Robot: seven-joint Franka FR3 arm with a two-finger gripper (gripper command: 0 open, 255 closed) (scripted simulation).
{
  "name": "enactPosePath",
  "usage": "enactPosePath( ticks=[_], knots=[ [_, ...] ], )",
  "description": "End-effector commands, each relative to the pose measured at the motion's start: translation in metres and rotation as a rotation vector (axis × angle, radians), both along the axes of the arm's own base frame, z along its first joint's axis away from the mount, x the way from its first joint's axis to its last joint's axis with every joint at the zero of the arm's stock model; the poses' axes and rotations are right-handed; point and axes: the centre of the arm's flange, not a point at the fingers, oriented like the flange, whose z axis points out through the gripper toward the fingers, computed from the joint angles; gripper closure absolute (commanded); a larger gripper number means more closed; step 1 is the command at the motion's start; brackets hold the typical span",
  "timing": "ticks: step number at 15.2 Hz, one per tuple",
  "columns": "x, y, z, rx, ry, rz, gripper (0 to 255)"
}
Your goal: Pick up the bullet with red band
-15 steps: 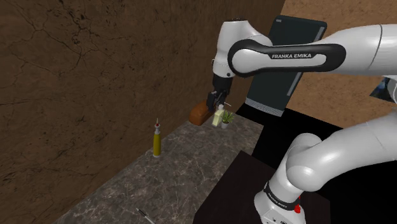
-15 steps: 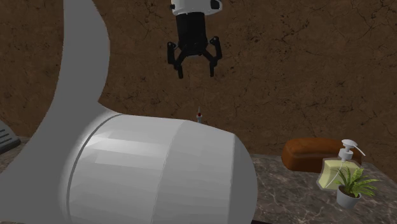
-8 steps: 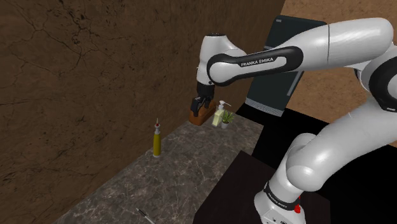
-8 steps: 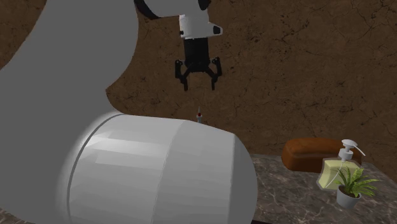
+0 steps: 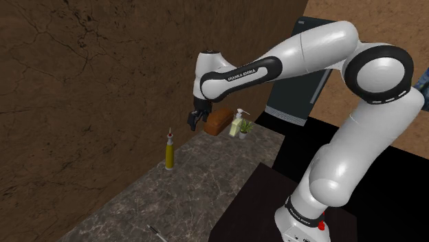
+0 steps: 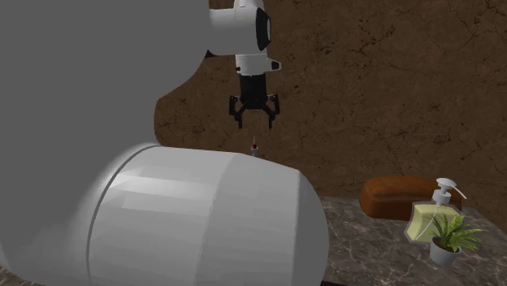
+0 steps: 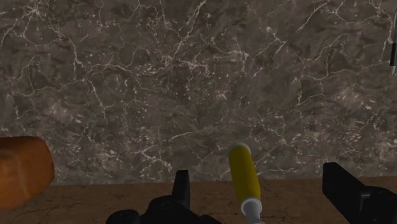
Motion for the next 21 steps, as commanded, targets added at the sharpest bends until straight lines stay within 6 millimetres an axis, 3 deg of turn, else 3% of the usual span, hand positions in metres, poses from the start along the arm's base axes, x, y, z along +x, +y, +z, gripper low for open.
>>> enactPosePath(
  ticks=[1, 12, 21],
  knots=[
    [0.023, 0.002, -0.015, 0.007, -0.006, 0.01, 0],
    [0.137, 0.025, -0.095, 0.045, -0.03, 0.065, 0],
    [0.139, 0.026, -0.136, 0.046, -0.031, 0.066, 0]
  ],
)
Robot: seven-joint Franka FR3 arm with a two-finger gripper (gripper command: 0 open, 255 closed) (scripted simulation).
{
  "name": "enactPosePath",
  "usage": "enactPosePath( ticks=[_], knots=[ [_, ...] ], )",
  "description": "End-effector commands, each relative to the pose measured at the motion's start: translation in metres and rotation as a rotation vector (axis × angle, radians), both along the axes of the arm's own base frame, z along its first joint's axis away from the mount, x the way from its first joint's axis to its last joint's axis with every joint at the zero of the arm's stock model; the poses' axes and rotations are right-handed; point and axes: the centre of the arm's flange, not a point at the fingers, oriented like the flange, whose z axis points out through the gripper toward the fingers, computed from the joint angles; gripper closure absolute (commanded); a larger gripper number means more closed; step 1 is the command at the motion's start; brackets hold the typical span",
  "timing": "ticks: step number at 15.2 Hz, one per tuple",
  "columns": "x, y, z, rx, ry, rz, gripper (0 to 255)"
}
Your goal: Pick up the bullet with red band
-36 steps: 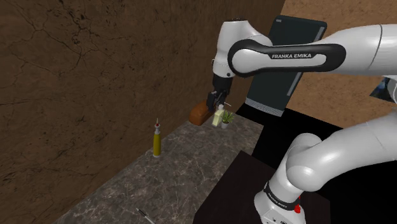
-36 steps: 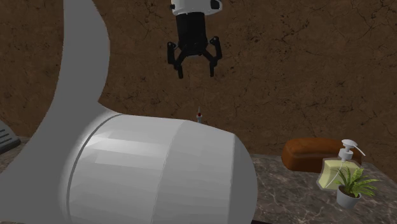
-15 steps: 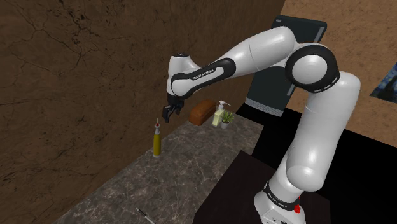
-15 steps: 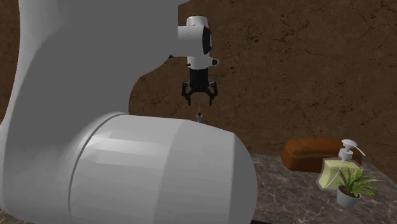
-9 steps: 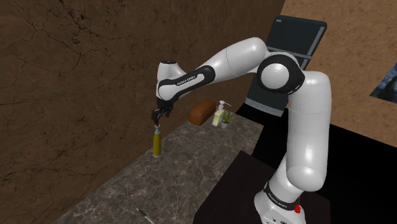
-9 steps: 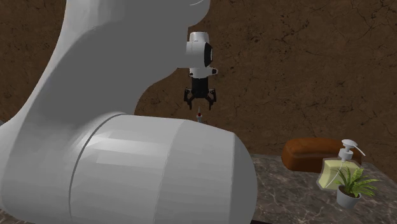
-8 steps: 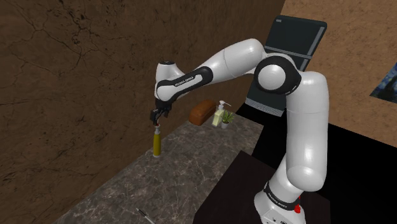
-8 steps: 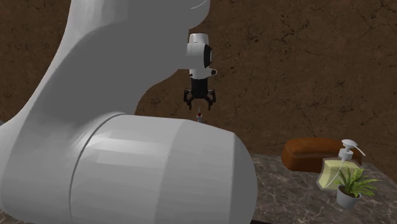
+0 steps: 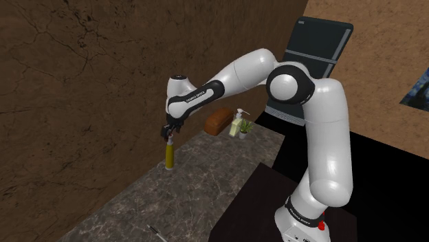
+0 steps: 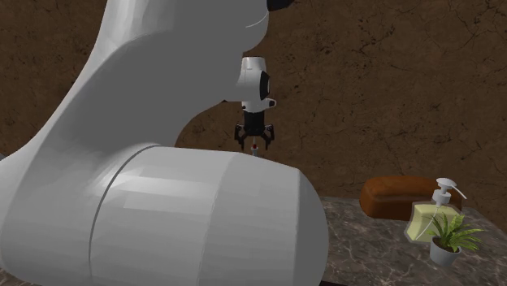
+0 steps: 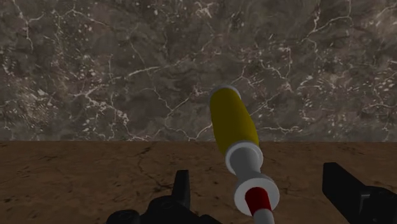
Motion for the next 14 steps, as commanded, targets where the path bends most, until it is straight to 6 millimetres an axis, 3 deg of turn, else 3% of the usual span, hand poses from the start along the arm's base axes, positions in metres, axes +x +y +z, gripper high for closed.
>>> enactPosePath(
  ticks=[1, 2, 11, 14],
  knots=[
    [0.0, 0.0, -0.004, 0.0, -0.001, 0.0, 0],
    [0.0, 0.0, -0.004, 0.0, -0.001, 0.0, 255],
    [0.0, 0.0, -0.004, 0.0, -0.001, 0.0, 255],
    [0.0, 0.0, 0.012, 0.0, -0.001, 0.0, 255]
  ],
)
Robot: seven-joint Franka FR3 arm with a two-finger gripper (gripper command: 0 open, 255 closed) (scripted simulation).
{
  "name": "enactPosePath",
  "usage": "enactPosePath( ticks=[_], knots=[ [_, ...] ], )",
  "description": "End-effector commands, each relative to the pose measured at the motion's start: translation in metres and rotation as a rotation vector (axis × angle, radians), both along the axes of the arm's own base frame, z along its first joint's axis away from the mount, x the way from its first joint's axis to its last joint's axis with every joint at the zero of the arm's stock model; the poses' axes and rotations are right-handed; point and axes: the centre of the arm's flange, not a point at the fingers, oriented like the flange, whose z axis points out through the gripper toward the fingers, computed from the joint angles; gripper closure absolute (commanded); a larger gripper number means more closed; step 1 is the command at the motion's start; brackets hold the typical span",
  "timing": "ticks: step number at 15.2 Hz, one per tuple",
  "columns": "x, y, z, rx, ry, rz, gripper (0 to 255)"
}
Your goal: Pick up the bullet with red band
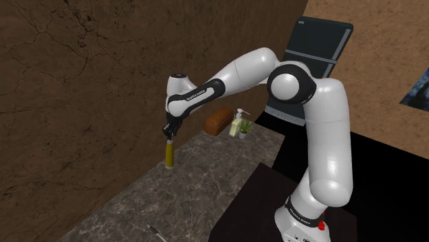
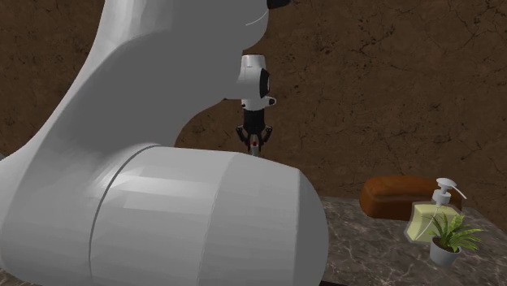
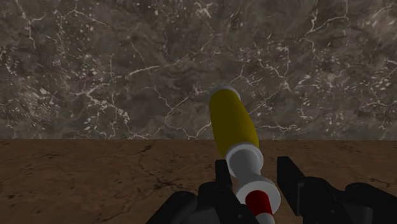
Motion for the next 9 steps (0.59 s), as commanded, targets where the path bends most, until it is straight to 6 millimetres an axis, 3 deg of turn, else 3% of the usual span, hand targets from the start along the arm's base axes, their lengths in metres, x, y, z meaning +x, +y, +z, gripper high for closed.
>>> enactPosePath(
  ticks=[1, 9],
  knots=[
    [0.0, 0.0, 0.01, 0.0, 0.0, 0.0, 255],
    [0.0, 0.0, 0.052, 0.0, 0.0, 0.0, 255]
  ],
)
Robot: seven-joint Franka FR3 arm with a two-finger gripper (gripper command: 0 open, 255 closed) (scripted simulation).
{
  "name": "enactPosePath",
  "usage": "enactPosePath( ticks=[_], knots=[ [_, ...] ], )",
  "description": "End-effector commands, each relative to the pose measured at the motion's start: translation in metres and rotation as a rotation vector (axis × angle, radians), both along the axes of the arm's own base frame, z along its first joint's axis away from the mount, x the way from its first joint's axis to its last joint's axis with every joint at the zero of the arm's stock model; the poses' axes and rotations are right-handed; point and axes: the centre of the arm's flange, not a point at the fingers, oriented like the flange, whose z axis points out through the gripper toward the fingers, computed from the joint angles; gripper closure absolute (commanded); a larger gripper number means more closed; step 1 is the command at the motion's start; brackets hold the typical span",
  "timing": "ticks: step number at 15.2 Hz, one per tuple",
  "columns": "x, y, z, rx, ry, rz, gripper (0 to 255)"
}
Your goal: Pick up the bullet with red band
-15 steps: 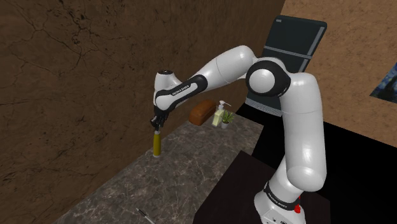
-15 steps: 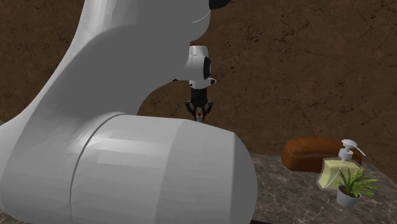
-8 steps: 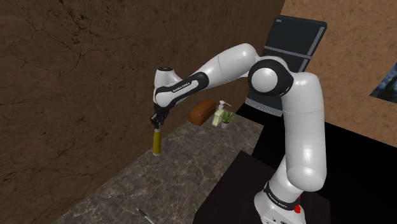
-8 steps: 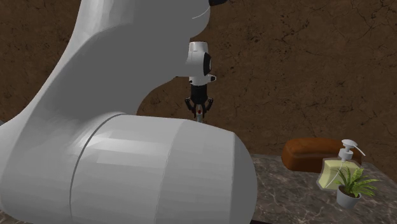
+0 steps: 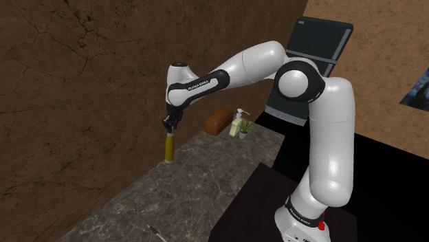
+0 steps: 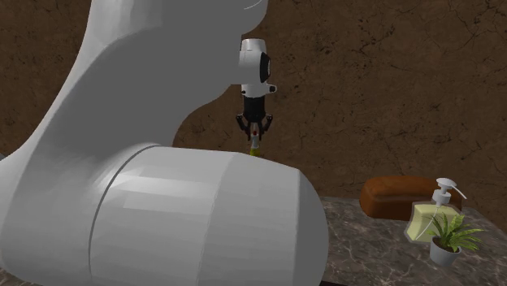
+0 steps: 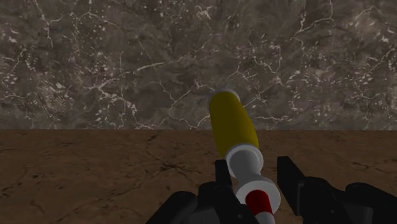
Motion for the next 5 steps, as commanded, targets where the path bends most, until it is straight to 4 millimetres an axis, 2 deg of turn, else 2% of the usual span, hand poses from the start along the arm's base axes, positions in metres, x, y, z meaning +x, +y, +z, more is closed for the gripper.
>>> enactPosePath(
  ticks=[1, 3, 5],
  knots=[
    [0.0, 0.001, 0.012, 0.0, 0.0, 0.0, 255],
    [0.0, 0.001, 0.022, 0.0, 0.0, 0.0, 255],
    [0.0, 0.001, 0.023, 0.0, 0.0, 0.0, 255]
  ],
)
